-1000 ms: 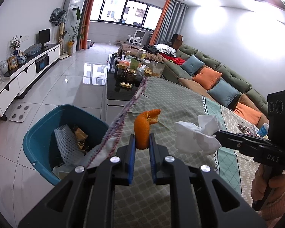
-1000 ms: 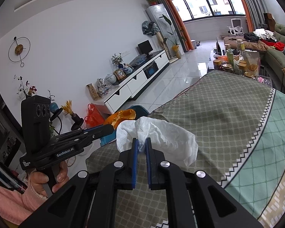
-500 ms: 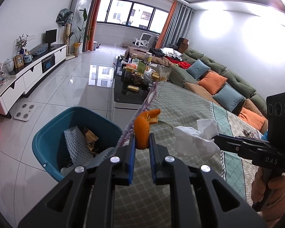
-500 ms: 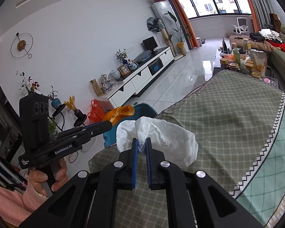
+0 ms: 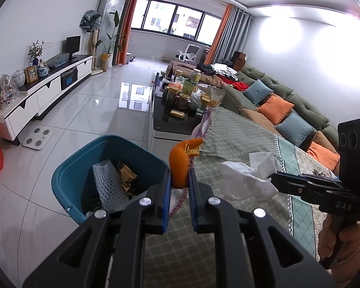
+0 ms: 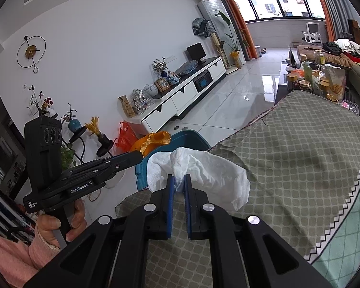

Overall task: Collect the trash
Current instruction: 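Carry the orange peel and white tissue over the teal bin with both tools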

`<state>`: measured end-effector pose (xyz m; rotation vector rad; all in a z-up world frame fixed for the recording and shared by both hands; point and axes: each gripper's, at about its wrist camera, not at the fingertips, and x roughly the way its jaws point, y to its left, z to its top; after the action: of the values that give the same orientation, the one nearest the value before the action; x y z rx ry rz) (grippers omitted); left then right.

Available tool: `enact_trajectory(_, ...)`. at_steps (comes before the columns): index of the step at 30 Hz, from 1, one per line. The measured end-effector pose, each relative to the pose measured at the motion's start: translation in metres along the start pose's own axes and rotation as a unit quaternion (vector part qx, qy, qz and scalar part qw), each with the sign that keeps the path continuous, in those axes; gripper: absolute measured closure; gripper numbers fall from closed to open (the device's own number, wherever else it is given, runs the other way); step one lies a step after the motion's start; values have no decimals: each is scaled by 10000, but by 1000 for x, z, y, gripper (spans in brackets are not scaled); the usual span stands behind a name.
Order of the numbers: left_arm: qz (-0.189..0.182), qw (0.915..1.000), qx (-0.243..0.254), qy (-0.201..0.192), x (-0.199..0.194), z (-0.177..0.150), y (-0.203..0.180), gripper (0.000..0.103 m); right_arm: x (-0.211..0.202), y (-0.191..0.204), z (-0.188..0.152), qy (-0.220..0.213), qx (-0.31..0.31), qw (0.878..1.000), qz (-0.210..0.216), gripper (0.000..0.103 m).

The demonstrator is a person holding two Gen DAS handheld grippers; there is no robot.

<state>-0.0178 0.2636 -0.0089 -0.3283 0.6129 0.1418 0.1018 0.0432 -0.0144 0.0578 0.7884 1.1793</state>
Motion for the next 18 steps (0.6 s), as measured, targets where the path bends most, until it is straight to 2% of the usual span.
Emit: enact_trajectory(18, 145, 9998, -128, -32, 0, 1, 16, 88, 17, 12, 9, 108, -154, 9998, 118, 94)
